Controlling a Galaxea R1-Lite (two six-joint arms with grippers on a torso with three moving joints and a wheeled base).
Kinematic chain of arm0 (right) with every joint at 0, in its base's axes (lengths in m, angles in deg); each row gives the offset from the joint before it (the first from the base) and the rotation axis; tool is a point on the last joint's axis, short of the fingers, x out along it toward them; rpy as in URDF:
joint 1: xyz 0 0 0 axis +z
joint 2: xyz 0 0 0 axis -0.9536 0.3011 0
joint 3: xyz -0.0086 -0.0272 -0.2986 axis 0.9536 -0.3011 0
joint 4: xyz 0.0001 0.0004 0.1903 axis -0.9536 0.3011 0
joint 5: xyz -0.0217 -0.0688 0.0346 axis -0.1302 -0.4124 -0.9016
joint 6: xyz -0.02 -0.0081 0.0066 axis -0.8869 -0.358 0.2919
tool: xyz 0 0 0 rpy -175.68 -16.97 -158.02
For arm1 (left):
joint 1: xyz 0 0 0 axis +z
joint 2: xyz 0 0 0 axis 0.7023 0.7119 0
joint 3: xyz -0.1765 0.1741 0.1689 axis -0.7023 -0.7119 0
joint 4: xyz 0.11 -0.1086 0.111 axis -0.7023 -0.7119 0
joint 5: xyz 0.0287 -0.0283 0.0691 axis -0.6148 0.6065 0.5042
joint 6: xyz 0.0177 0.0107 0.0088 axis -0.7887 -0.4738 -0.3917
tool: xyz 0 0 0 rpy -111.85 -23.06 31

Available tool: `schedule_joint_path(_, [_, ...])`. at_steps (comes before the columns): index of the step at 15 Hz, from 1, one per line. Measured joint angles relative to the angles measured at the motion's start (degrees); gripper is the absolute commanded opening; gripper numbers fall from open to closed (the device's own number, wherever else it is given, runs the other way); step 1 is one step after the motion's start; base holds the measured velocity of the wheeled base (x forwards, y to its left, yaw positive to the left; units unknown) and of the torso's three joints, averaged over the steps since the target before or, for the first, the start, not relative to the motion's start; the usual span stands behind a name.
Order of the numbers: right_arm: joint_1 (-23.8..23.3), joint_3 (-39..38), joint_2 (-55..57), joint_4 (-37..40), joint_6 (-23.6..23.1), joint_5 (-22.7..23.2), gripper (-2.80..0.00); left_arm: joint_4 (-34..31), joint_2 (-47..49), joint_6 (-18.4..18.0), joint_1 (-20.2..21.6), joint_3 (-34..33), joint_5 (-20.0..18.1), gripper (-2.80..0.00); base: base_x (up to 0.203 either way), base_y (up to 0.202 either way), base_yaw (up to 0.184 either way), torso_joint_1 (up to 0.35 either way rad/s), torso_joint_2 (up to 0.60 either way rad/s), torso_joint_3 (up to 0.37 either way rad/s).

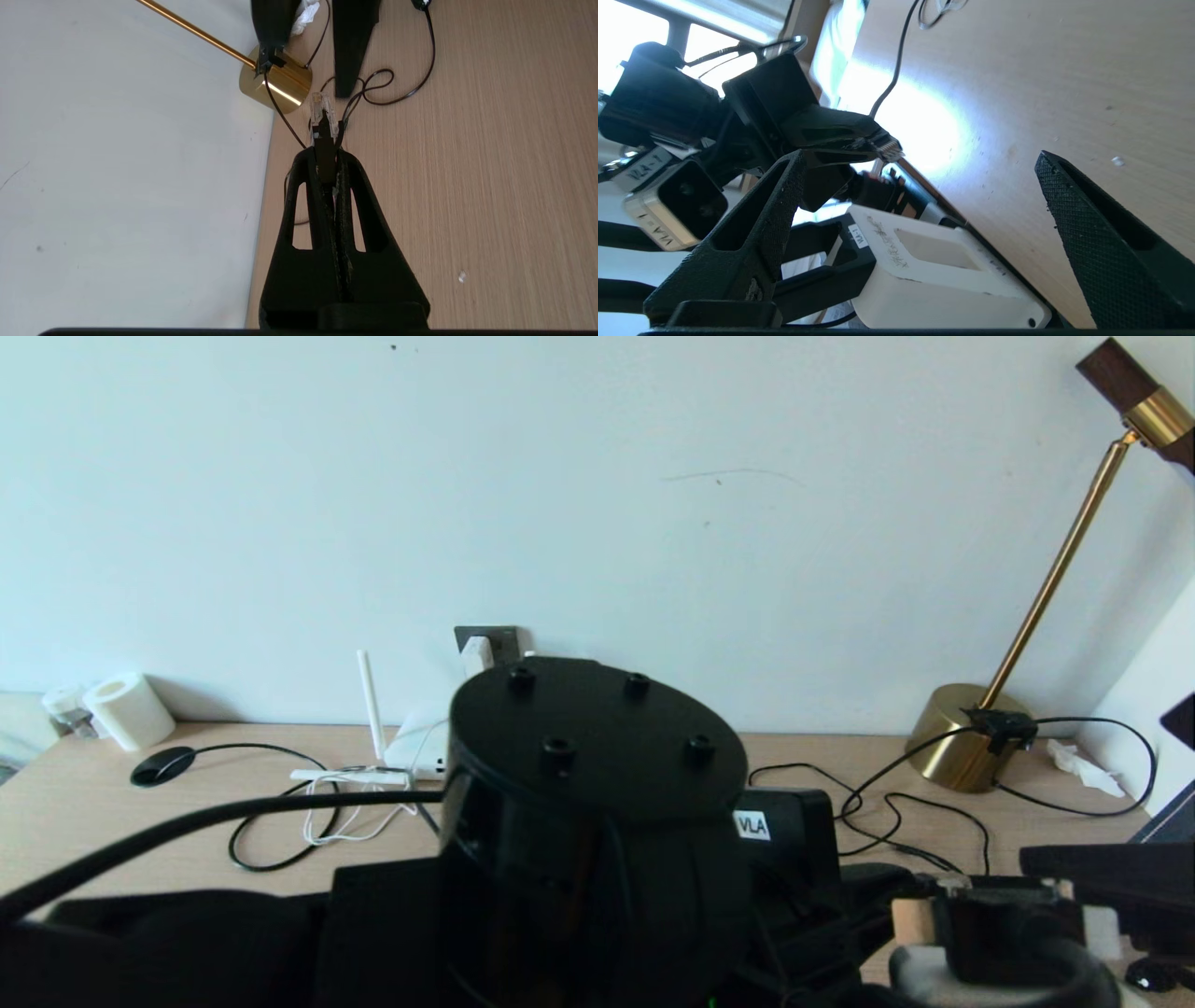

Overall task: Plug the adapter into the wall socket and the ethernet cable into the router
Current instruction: Align cable and router interface

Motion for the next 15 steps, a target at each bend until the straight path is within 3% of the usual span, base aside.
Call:
schedule_joint_path(5, [1.5, -0.4, 2.0, -0.3, -0.5, -0.2, 0.00, 2.3, 2.8, 0.1, -0.1, 1.2, -0.3, -2.80, 0.000, 0.000, 0.000, 0.000, 0.00, 0.000])
schedule_joint_path(6, [1.5, -0.6, 2.0, -0.6, -0.6, -0.2, -2.80, 2.4, 3.1, 0.2, -0.1, 1.5, -0.4, -2.80, 0.000, 0.000, 0.000, 0.000, 0.00, 0.000])
schedule_joint_path(15, [3.2, -1.3, 1.7, -2.2, -0.9, -0.4, -2.80, 3.3, 5.6, 0.4, 0.0, 3.8, -1.8, -2.80, 0.000, 0.000, 0.000, 0.000, 0.00, 0.000])
